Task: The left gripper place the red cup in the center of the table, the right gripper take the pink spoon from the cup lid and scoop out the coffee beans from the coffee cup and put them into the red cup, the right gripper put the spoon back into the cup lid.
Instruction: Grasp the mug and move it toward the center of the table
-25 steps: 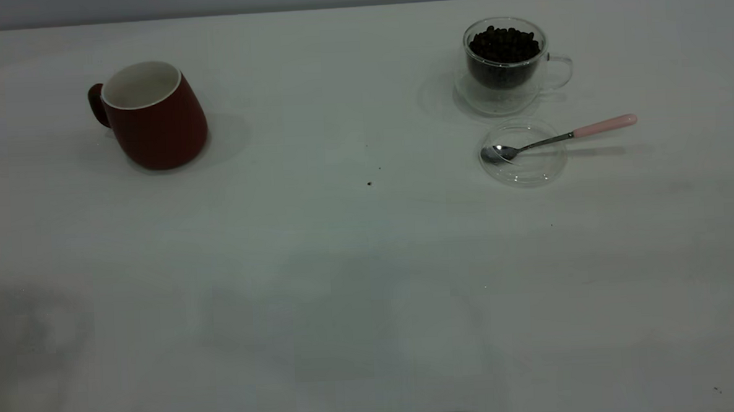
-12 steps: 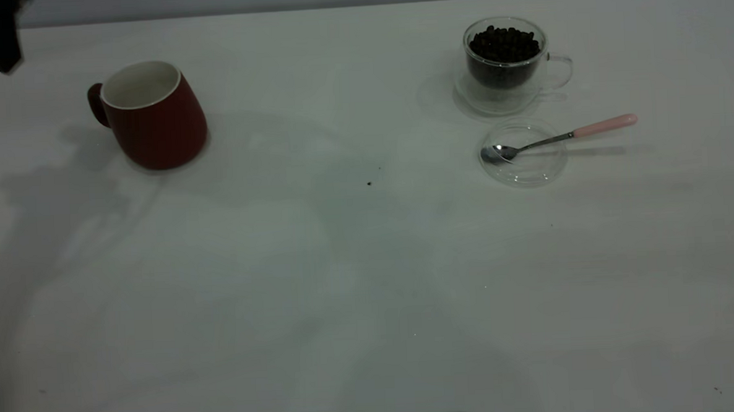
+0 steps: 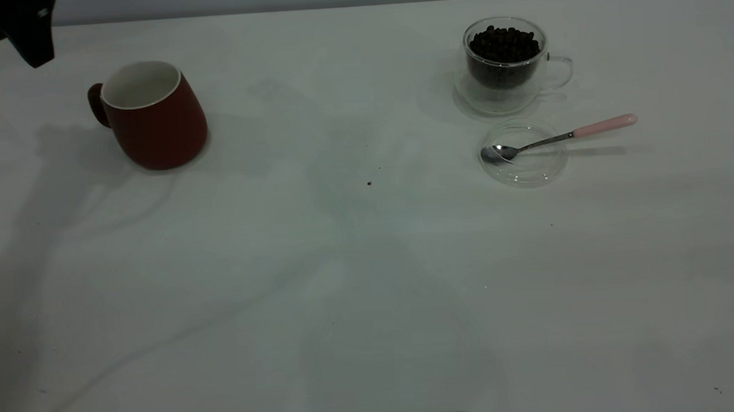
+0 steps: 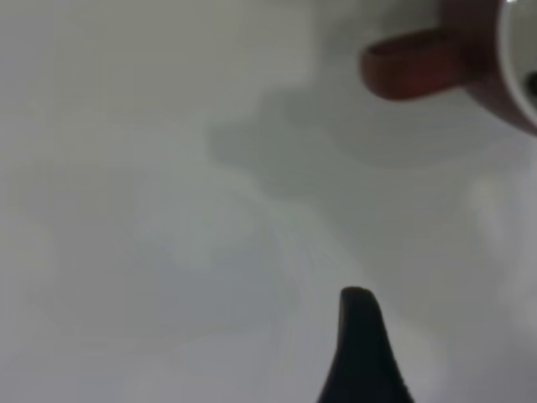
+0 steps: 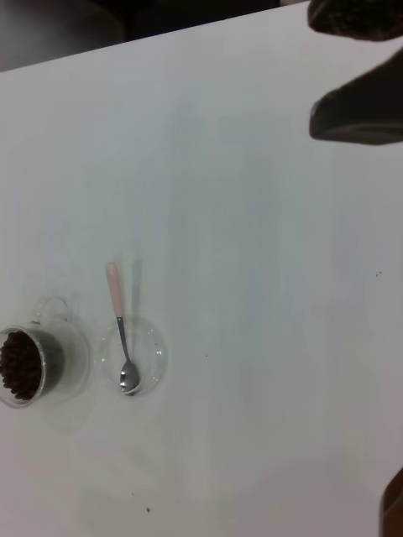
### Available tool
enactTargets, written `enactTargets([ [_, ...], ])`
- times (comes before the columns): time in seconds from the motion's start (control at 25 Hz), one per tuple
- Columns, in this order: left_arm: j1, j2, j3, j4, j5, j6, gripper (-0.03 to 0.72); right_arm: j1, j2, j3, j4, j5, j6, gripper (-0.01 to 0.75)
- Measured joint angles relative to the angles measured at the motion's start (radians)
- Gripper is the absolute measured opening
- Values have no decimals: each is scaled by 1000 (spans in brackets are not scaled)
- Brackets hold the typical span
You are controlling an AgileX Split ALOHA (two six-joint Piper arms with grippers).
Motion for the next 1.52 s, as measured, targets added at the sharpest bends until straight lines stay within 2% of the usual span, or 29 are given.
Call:
enactTargets([
  [0.16, 10, 38, 0, 15, -80, 192, 586, 0, 0, 0, 0, 0, 0, 239],
  [0.36, 10, 81, 0, -42, -165, 432, 586, 0, 0, 0, 0, 0, 0, 239],
  [0.6, 10, 132, 0, -149, -195, 669, 586, 0, 0, 0, 0, 0, 0, 239],
  [0.88, 9, 190, 0, -192, -247, 742, 586, 0, 0, 0, 0, 0, 0, 239],
  [1.12, -9, 209, 0, -325, -249, 800, 586, 0, 0, 0, 0, 0, 0, 239],
  [1.32, -58, 209, 0, -421, -249, 832, 586, 0, 0, 0, 0, 0, 0, 239],
  [1.52, -127, 209, 0, -446, -252, 861, 586, 0, 0, 0, 0, 0, 0, 239],
])
